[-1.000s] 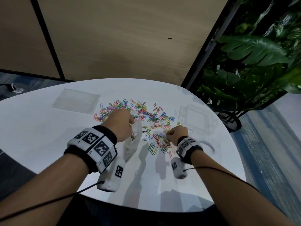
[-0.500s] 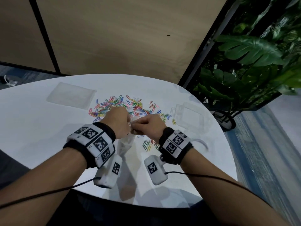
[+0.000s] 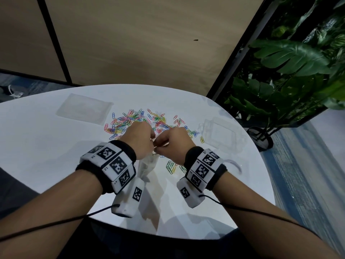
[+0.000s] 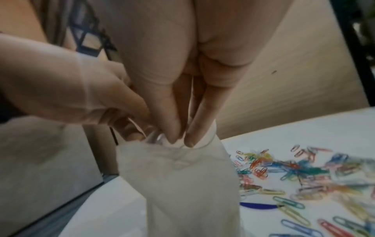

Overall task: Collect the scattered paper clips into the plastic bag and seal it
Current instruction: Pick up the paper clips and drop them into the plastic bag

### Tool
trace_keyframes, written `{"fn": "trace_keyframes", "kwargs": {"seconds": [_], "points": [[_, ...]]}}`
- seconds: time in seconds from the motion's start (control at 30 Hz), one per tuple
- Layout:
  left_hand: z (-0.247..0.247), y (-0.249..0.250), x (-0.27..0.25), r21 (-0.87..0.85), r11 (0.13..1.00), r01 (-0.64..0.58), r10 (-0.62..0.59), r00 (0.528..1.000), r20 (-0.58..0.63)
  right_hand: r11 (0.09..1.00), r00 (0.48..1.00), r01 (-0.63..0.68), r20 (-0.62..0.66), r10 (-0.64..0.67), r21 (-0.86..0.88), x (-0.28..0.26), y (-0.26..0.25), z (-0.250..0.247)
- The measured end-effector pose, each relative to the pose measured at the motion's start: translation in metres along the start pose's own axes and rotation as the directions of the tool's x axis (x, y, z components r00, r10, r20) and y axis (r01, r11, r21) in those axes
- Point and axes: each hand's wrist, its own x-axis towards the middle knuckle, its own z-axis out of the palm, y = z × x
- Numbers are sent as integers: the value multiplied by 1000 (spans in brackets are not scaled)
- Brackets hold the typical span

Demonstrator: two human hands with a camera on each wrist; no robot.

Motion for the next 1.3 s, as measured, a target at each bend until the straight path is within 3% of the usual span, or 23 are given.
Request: {"fn": "trace_keyframes", "kwargs": {"seconds": [0.07,0.13,0.2,0.27,0.37,0.53,0.73,0.83,0.97,1.13,1.2,1.23,1.3], "points": [[-3,-1,-1,-18,1000,11,-11,1000,-6,999,999,13,-51,-11,51,4,8,-4],[-6,-3,-3,-46,999,29,-29,1000,-8,981,986,-103,-113,122,164,16,34,-13],[-10,-3,-7,-57,998,29,-30,999,-15,954,949,-301,-97,300,4,30,71,-18],[-14,-5,-9,-47,998,32,-33,999,-24,858,884,-456,-9,467,-238,40,112,-14],[-18,-11,-9,-16,999,47,-48,998,-35,777,807,-565,8,590,-276,49,152,4],[-22,-21,-6,38,996,75,-73,996,-44,774,791,-594,12,611,-220,74,162,21],[-22,-22,-4,46,996,76,-75,997,-24,832,891,-411,27,453,-372,86,155,33],[-20,-22,-5,31,997,67,-65,997,-40,832,934,-344,-70,350,-434,85,151,37],[-19,-20,-6,42,998,52,-51,998,-23,820,926,-371,-107,362,-435,79,148,30],[-23,-15,-9,47,997,54,-53,998,-24,814,849,-527,-106,517,-244,69,158,16],[-23,-11,-9,62,997,55,-54,998,-11,808,805,-589,-64,590,28,62,163,10],[-23,-10,-8,74,995,65,-65,998,-2,763,782,-604,-16,623,232,59,164,6],[-22,-8,-6,94,993,73,-75,997,9,582,764,-550,80,640,600,53,152,-3]]}}
